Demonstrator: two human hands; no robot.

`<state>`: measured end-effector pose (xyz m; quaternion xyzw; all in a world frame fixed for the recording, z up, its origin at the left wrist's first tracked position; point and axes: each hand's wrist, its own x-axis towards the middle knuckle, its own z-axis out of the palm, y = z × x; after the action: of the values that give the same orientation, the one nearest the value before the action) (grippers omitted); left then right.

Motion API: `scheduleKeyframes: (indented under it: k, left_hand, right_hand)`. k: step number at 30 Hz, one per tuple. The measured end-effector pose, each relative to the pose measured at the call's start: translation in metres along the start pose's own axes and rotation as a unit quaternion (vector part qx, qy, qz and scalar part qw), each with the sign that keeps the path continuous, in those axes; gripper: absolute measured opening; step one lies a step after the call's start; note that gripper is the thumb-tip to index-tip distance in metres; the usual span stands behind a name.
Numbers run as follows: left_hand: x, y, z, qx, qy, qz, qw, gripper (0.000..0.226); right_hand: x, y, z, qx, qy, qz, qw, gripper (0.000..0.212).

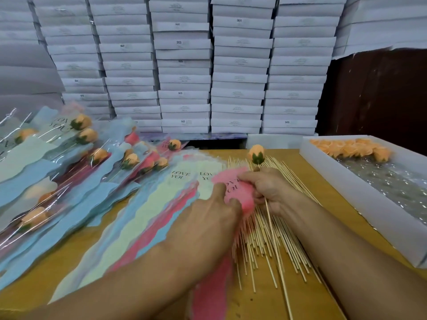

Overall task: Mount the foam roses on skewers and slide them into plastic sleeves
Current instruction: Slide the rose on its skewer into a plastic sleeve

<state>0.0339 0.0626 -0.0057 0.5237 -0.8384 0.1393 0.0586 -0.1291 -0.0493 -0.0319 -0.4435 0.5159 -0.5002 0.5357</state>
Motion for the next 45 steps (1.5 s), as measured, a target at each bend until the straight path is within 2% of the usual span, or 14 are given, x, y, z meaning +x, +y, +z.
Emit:
scheduleKeyframes:
  k: [6, 9, 10, 13, 14, 16, 21, 23, 25, 30, 33, 39, 41, 45]
  left_hand:
    - [0.006, -0.022, 0.003, -0.150, 0.049, -0.098, 0.983, 0.087]
    - [0.038, -0.048, 0.014, -0.315, 0.043, -0.197, 0.927, 0.104]
    - [0.052, -0.056, 0.018, -0.406, 0.039, -0.237, 0.882, 0.103]
    - [0.084, -0.073, 0.022, -0.700, 0.015, -0.328, 0.634, 0.079]
    - [0.092, -0.078, 0.023, -0.747, 0.012, -0.330, 0.577, 0.069]
    - [0.101, -0.082, 0.030, -0.783, 0.031, -0.310, 0.539, 0.049]
    - [0.100, -0.082, 0.049, -0.796, 0.091, -0.260, 0.539, 0.044]
    - [0.098, -0.083, 0.056, -0.780, 0.103, -0.241, 0.569, 0.041]
    - [0.097, -0.083, 0.061, -0.763, 0.125, -0.222, 0.594, 0.037]
    - [0.093, -0.081, 0.068, -0.715, 0.147, -0.166, 0.663, 0.010]
    - [0.090, -0.081, 0.070, -0.664, 0.118, -0.113, 0.729, 0.012]
    - [0.085, -0.079, 0.069, -0.581, 0.144, -0.079, 0.797, 0.011]
    - [0.083, -0.079, 0.066, -0.579, 0.170, -0.075, 0.794, 0.011]
    - [0.081, -0.082, 0.064, -0.653, 0.157, -0.066, 0.738, 0.011]
  right_hand:
    - [-0.006, -0.006, 0.000, -0.008, -0.018, -0.003, 1.000, 0.004]
    - [-0.010, -0.007, 0.003, 0.003, -0.053, -0.020, 0.998, 0.030]
    - [-0.012, -0.008, 0.004, 0.004, -0.072, -0.023, 0.997, 0.032]
    - [-0.016, -0.009, 0.007, 0.018, -0.119, -0.016, 0.993, 0.034]
    - [-0.017, -0.010, 0.007, 0.019, -0.129, -0.015, 0.991, 0.036]
    - [-0.016, -0.008, 0.006, 0.014, -0.145, -0.012, 0.989, 0.040]
    - [-0.009, -0.004, 0.005, -0.002, -0.147, -0.006, 0.989, 0.024]
    - [-0.010, -0.006, 0.005, 0.002, -0.140, -0.008, 0.990, 0.016]
    - [-0.009, -0.008, 0.002, 0.021, -0.116, -0.009, 0.993, 0.032]
    - [-0.005, -0.013, -0.002, 0.063, -0.076, 0.033, 0.995, 0.032]
    - [-0.001, -0.014, -0.004, 0.090, -0.056, 0.075, 0.992, 0.039]
    - [-0.006, -0.012, -0.004, 0.009, -0.085, 0.053, 0.995, 0.031]
    - [-0.009, -0.012, -0.006, -0.030, -0.107, 0.047, 0.993, 0.022]
    - [-0.009, -0.010, -0.006, -0.061, -0.111, 0.045, 0.991, 0.024]
